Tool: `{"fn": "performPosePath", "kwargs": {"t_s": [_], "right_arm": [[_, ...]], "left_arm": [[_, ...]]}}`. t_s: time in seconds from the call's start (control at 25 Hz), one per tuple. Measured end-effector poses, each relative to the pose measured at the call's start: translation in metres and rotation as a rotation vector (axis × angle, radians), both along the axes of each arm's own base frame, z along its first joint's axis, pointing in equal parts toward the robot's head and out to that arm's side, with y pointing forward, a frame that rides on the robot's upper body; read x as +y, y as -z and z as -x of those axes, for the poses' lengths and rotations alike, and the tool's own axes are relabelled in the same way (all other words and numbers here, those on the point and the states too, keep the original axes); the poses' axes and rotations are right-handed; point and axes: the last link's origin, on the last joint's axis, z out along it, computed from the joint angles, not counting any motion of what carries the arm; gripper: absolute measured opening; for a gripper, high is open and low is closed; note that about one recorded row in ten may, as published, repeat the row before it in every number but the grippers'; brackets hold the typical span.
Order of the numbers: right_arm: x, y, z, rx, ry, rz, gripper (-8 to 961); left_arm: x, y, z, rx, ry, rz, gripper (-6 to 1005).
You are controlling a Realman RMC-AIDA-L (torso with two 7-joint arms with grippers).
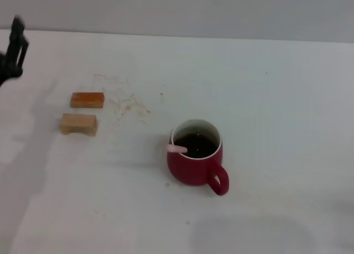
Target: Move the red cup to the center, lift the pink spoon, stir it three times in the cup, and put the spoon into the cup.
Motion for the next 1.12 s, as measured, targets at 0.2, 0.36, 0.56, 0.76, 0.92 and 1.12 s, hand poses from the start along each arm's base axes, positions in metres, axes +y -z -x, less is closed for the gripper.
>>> {"fn": "performPosePath", "kwargs": {"t_s": [0.2, 0.36, 0.56, 0.76, 0.92, 1.12], "right_arm": [[0.002, -0.002, 0.003, -0.007, -0.023, -0.011, 0], [0.002, -0.004, 0.005, -0.016, -0.042, -0.021, 0], [0.002, -0.004, 0.006, -0.017, -0.046, -0.022, 1], [0.004, -0.004, 0.007, -0.019, -0.057, -0.015, 1], [0.005, -0.004, 0.008, -0.02, -0.062, -0.014, 1], [0.006, -0.004, 0.008, -0.02, -0.066, -0.013, 0]], "left_arm": [[-0.012, 0.015, 0.035, 0.051, -0.129, 0.065, 614], [-0.021, 0.022, 0.047, 0.066, -0.178, 0.093, 625], [-0.031, 0.023, 0.054, 0.058, -0.201, 0.094, 639], [-0.036, 0.023, 0.057, 0.053, -0.211, 0.092, 653], [-0.037, 0.022, 0.058, 0.028, -0.216, 0.094, 664], [-0.04, 0.022, 0.061, 0.014, -0.225, 0.097, 698]]}}
